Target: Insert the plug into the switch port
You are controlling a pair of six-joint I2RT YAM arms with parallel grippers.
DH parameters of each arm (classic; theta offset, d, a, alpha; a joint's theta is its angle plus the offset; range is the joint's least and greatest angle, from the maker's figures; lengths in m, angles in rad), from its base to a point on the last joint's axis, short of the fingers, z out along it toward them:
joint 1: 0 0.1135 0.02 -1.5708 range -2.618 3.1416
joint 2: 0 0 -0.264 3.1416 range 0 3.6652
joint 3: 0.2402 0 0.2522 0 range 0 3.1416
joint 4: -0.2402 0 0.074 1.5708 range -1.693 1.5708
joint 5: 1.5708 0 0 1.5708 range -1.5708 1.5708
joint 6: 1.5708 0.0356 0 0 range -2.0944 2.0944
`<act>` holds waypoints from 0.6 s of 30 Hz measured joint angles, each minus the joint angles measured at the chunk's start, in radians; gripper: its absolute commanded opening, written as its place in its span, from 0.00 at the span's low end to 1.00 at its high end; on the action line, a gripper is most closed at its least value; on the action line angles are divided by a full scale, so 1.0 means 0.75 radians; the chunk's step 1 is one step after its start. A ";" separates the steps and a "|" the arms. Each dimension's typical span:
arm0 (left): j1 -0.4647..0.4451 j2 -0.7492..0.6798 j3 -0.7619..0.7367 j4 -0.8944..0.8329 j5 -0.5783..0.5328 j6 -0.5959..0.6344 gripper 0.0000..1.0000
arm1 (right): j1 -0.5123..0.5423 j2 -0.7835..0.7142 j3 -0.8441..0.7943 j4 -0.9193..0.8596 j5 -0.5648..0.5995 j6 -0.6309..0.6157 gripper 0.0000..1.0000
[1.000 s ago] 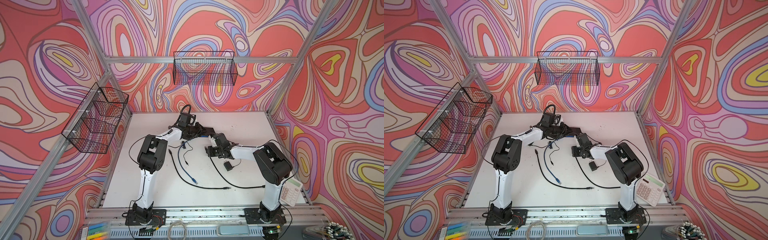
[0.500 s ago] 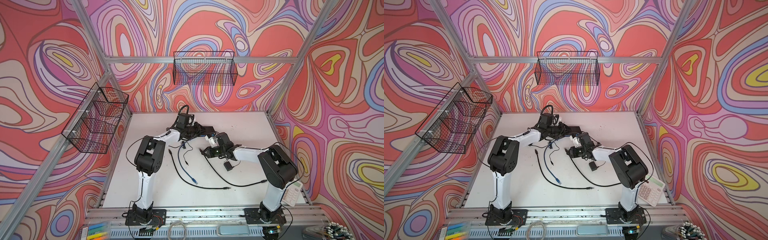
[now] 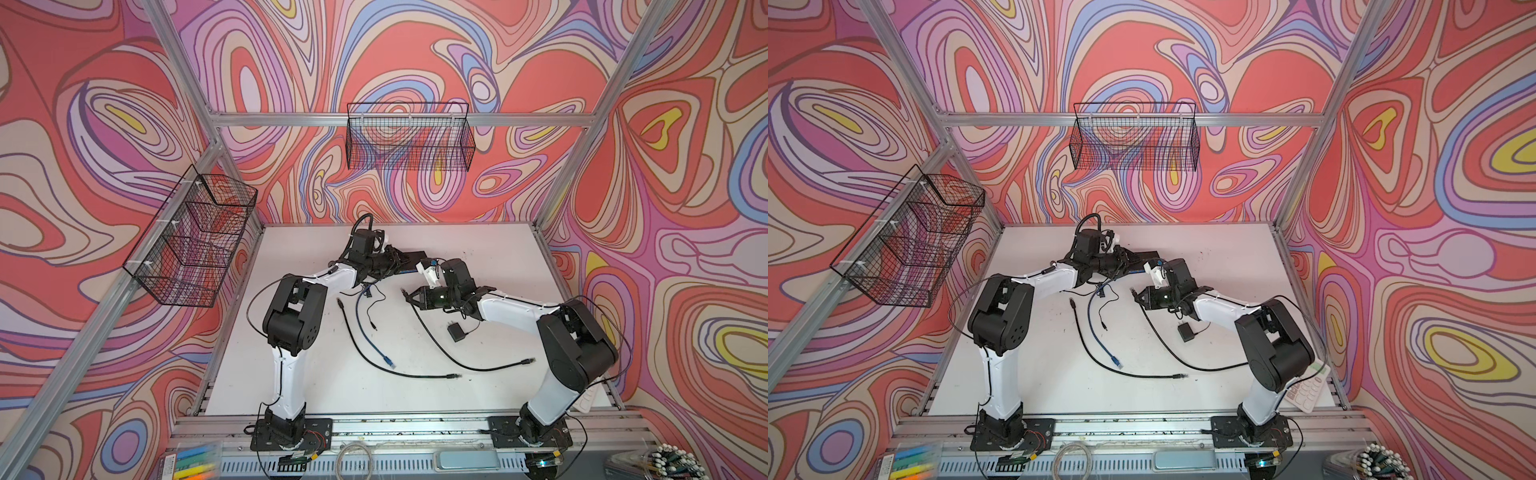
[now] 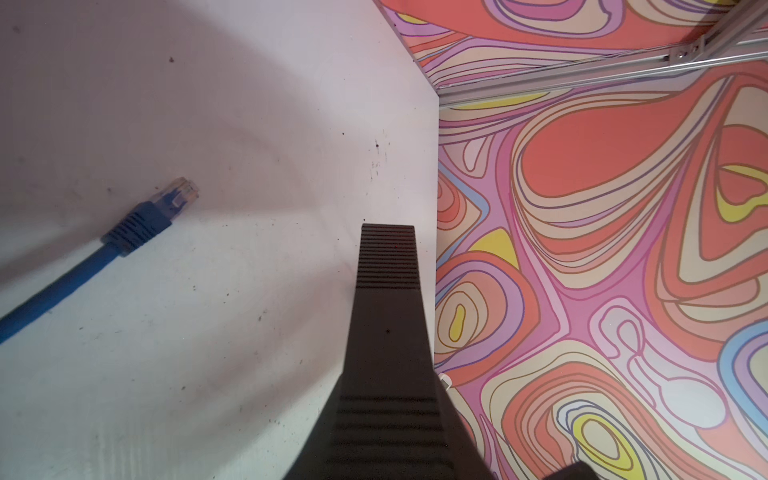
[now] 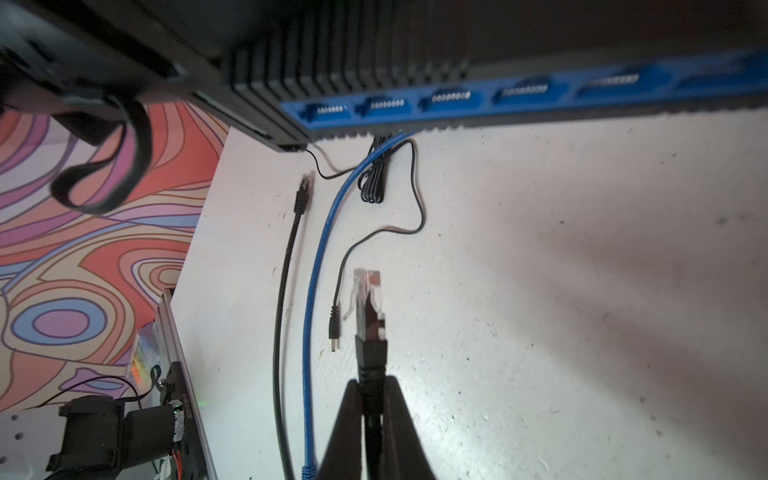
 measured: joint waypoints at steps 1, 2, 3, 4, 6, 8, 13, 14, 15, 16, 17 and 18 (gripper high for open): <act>0.000 -0.005 -0.013 0.024 0.005 -0.011 0.07 | -0.005 -0.017 0.000 -0.004 -0.009 0.019 0.00; 0.000 -0.008 -0.024 0.047 0.010 -0.020 0.07 | -0.009 -0.032 0.000 -0.006 -0.019 0.038 0.00; 0.000 -0.013 -0.038 0.074 0.011 -0.031 0.07 | -0.013 -0.046 0.000 -0.008 -0.035 0.059 0.00; 0.000 -0.019 -0.054 0.099 0.013 -0.040 0.07 | -0.016 -0.057 0.000 -0.010 -0.048 0.078 0.00; 0.000 -0.032 -0.086 0.146 0.015 -0.061 0.07 | -0.024 -0.075 0.000 -0.013 -0.083 0.116 0.00; 0.000 -0.049 -0.122 0.191 0.014 -0.079 0.07 | -0.042 -0.087 -0.004 -0.011 -0.127 0.159 0.00; 0.000 -0.093 -0.198 0.319 0.010 -0.138 0.07 | -0.099 -0.117 -0.036 0.013 -0.212 0.247 0.00; 0.000 -0.095 -0.207 0.351 0.010 -0.155 0.07 | -0.109 -0.121 -0.039 0.022 -0.228 0.261 0.00; 0.000 -0.096 -0.213 0.377 0.009 -0.167 0.07 | -0.115 -0.124 -0.041 0.028 -0.241 0.270 0.00; 0.000 -0.096 -0.220 0.403 0.009 -0.181 0.07 | -0.122 -0.127 -0.041 0.035 -0.252 0.280 0.00; 0.000 -0.096 -0.224 0.426 0.009 -0.193 0.07 | -0.128 -0.130 -0.041 0.042 -0.262 0.289 0.00; 0.000 -0.096 -0.228 0.445 0.009 -0.205 0.07 | -0.131 -0.133 -0.041 0.051 -0.273 0.300 0.00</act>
